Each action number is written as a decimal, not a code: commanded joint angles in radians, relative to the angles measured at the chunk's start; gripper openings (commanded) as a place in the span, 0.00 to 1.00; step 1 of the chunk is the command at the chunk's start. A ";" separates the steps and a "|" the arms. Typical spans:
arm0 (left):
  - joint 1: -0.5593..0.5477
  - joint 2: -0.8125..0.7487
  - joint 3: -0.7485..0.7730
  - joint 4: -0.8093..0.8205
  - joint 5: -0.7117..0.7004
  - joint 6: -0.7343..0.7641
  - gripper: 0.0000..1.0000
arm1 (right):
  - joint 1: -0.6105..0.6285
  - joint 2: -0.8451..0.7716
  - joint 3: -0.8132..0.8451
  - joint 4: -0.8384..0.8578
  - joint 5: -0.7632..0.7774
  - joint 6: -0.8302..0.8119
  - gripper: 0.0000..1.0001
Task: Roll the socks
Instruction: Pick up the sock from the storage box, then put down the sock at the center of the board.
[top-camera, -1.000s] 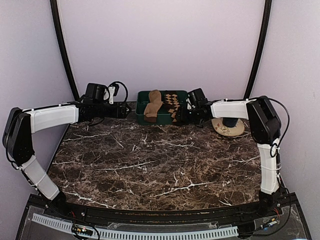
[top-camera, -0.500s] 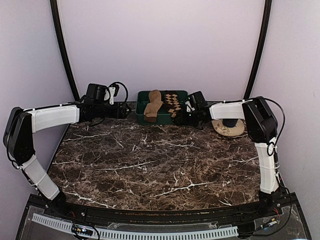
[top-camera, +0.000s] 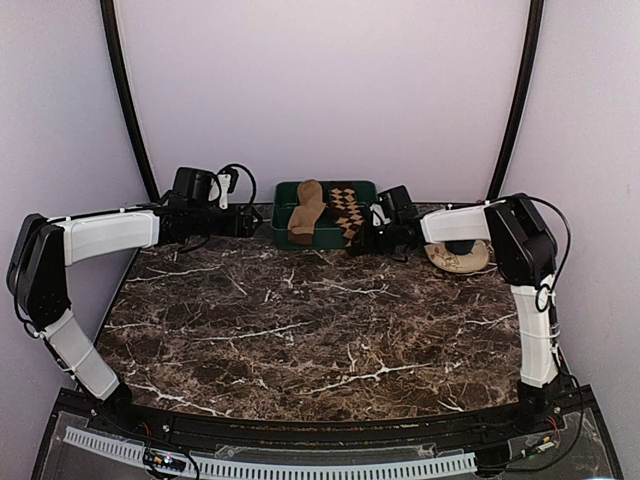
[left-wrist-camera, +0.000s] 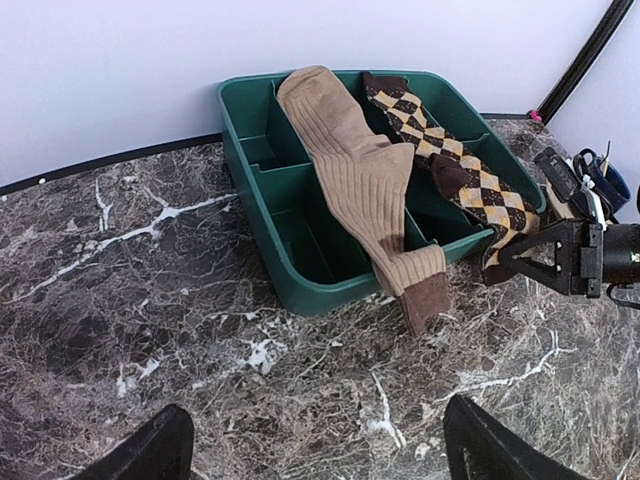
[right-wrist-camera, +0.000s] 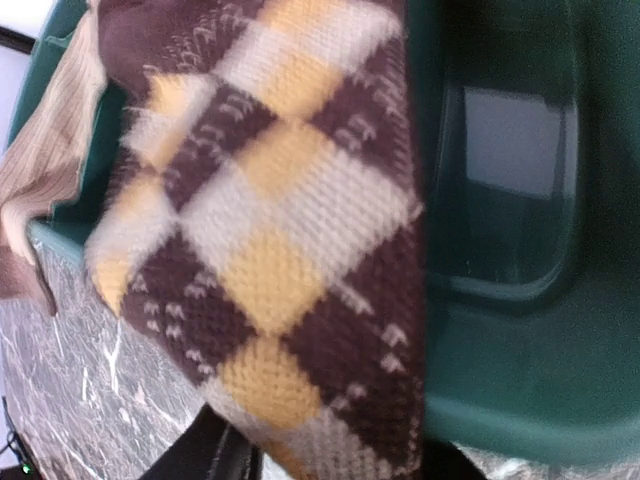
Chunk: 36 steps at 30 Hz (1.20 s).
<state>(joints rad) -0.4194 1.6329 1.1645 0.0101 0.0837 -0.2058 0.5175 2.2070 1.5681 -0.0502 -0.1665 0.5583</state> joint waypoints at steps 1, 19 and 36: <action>-0.008 -0.024 0.001 0.010 -0.016 -0.004 0.89 | 0.012 -0.083 -0.061 0.038 -0.009 -0.012 0.26; -0.028 -0.138 -0.023 -0.079 -0.045 -0.018 0.89 | 0.162 -0.330 -0.235 -0.044 0.089 0.022 0.12; -0.230 -0.326 -0.322 -0.044 -0.095 -0.149 0.89 | 0.604 -0.496 -0.747 0.131 0.197 0.571 0.15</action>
<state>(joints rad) -0.5819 1.3399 0.9066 -0.0593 0.0113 -0.3027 1.0348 1.6993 0.8387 0.0013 0.0013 0.9668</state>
